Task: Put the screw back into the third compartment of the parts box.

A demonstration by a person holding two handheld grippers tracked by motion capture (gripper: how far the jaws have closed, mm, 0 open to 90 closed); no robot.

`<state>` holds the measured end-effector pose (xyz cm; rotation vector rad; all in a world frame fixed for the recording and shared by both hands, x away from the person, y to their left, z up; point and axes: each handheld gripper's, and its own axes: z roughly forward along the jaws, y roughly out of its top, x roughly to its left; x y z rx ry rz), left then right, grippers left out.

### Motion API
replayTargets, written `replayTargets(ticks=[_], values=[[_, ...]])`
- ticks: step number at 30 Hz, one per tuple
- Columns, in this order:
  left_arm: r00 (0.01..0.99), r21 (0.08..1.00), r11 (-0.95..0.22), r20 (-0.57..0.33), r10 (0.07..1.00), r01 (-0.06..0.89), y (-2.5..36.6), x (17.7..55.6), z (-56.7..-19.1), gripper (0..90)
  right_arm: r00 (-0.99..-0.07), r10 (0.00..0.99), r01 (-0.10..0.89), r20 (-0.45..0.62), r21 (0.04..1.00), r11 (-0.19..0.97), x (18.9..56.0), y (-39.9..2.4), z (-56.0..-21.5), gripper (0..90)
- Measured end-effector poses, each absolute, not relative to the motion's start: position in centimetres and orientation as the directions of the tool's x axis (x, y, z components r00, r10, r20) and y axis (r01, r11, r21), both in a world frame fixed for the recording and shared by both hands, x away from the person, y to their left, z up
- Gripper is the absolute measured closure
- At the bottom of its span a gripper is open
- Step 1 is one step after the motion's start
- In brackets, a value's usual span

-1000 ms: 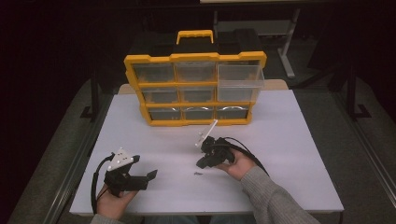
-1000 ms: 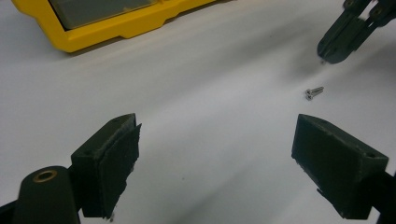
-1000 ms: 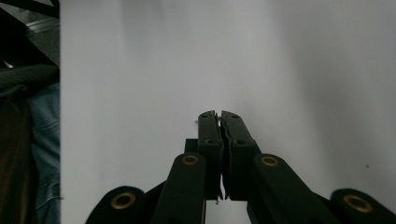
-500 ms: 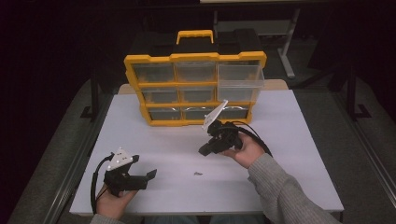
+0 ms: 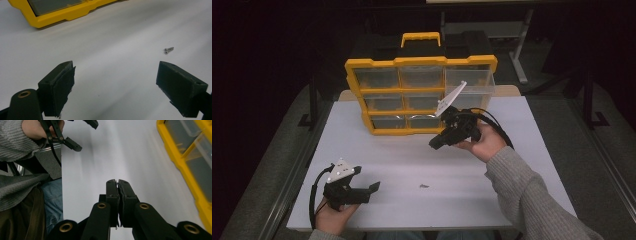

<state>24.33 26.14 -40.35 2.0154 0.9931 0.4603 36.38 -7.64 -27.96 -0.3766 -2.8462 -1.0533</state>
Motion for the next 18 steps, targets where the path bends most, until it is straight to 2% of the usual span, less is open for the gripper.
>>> replayTargets(ticks=[18], values=[[0.61,0.81,-0.327,-0.047,0.791,0.487,26.2,24.3,-40.3,14.2,-0.963,0.234,0.262,0.13,0.646,0.717,38.3,-9.7,-21.1,86.0]])
